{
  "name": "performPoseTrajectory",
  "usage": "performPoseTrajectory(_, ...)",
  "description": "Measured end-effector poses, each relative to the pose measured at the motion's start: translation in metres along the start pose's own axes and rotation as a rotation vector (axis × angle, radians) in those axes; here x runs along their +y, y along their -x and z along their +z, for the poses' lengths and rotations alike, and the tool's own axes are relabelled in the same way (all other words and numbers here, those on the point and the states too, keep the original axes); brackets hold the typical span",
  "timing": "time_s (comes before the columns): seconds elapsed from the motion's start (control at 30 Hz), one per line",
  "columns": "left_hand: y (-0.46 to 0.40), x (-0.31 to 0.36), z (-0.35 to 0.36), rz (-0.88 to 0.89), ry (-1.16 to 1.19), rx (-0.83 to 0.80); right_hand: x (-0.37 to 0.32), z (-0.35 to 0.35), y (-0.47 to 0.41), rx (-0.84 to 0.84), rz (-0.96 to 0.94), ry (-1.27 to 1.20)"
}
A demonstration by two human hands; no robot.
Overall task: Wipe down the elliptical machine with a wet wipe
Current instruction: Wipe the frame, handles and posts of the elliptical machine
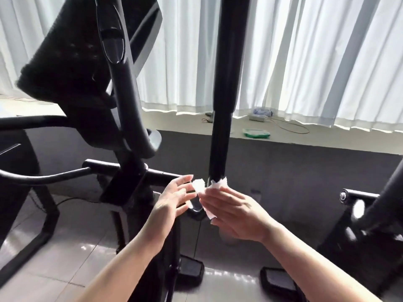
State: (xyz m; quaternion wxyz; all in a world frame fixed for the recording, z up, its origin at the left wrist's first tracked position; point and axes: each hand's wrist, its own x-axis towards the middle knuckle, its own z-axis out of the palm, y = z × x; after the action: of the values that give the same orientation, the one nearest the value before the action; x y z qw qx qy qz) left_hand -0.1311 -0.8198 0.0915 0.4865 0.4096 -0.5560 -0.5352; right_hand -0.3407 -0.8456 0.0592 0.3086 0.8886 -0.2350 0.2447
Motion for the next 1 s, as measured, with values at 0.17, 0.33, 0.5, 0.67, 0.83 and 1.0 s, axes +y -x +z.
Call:
performPoseTrajectory(0.17,0.015,-0.025,-0.014,0.041,0.055,0.144,0.047,-0.061,-0.061,0.207,0.120,0.206)
performPoseTrajectory(0.33,0.014,-0.041,-0.019,0.036,0.081,0.199,0.067,-0.053,-0.059,0.129,0.045,0.307)
performPoseTrajectory(0.5,0.022,-0.073,-0.018,-0.056,0.047,0.159,0.032,-0.003,-0.012,-0.073,-0.138,0.482)
performPoseTrajectory(0.67,0.025,-0.082,-0.019,-0.125,0.086,0.124,-0.006,0.022,0.009,-0.504,-0.378,0.721)
performPoseTrajectory(0.83,0.022,-0.092,-0.046,-0.084,0.055,0.136,0.015,-0.042,-0.030,-0.472,-0.339,0.652)
performPoseTrajectory(1.0,0.026,-0.118,-0.067,-0.142,0.078,0.215,0.024,-0.074,-0.061,-0.526,-0.176,0.564)
